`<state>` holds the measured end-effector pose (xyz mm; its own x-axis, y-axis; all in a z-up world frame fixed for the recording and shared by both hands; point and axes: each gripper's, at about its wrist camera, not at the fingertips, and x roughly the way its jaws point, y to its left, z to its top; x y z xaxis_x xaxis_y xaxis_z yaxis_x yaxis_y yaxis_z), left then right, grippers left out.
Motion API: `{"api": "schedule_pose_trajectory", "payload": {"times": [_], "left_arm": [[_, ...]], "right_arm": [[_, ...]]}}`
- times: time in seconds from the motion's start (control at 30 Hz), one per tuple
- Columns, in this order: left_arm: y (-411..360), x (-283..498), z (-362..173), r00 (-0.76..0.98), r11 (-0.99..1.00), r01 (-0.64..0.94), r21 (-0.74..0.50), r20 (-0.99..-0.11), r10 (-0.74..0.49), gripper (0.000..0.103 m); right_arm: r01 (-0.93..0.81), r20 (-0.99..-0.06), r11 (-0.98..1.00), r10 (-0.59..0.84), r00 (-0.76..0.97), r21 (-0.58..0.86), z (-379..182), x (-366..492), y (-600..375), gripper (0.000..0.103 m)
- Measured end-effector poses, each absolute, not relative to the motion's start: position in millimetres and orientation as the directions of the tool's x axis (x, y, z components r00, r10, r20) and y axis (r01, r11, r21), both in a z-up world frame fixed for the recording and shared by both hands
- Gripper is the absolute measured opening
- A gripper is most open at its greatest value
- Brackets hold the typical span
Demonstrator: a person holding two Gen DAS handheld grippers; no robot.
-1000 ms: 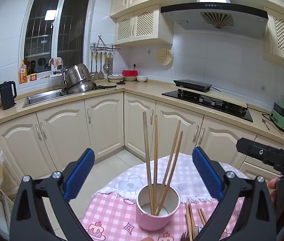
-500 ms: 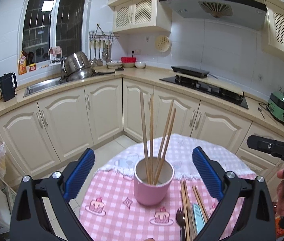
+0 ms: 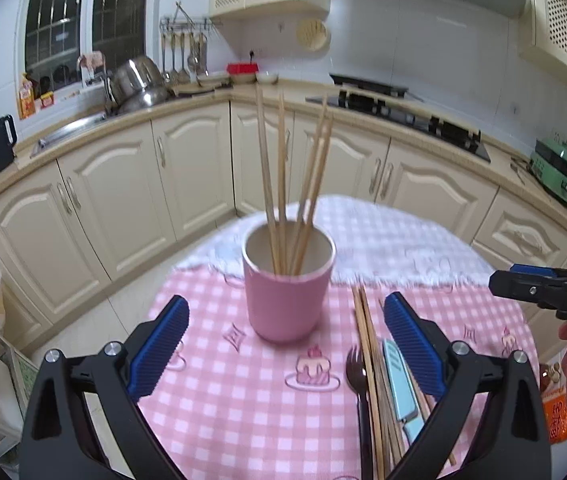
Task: Organize utensils
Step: 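Lower the left gripper onto the dark spoon handle and close on it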
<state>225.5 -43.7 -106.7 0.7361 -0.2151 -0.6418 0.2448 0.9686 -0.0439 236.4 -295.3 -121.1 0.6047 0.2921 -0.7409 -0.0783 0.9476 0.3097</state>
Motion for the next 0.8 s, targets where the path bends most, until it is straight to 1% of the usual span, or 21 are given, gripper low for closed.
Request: {"api": "schedule_pose_trajectory", "payload": {"times": [0.3,0.53,0.8], "left_arm": [[-58.7,234.9,-152.8,0.624,0.964,0.265,-0.032,-0.756,-0.197,0.096],[-70.1,240.8,-191.6,0.519,0.956,0.291,-0.039,-0.833,-0.192,0.096],[-89.7,244.1,-216.8,0.451,0.938,0.346,-0.004,-0.876,-0.17,0.096]], "right_arm": [[-0.084,-0.832,0.967,0.251,0.494,0.242,-160.4,242.0,-287.6,0.097],[-0.105,-0.851,0.966,0.257,0.458,0.236,-172.7,242.3,-283.1,0.097],[-0.114,-0.865,0.967,0.253,0.434,0.226,-181.7,240.5,-285.0,0.097]]}}
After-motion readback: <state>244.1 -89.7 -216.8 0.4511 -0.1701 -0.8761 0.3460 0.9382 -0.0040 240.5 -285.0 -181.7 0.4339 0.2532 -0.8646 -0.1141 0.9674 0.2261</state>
